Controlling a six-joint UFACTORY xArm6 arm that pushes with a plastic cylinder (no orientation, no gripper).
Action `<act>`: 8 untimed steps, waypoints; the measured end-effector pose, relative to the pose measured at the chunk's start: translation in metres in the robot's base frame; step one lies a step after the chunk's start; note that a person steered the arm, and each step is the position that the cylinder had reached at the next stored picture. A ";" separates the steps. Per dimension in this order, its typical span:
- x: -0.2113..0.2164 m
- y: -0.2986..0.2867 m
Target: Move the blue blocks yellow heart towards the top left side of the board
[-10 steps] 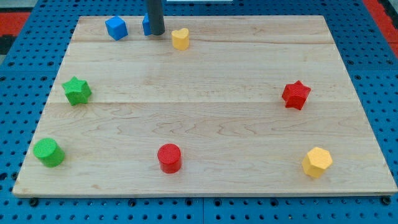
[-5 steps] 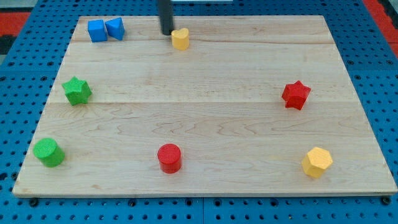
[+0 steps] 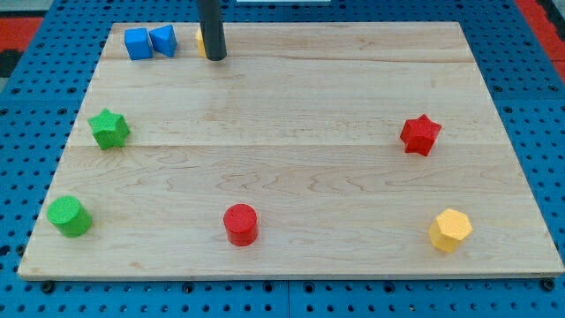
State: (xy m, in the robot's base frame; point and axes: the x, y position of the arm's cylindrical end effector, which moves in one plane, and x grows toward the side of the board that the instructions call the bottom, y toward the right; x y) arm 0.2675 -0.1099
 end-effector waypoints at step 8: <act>0.018 -0.013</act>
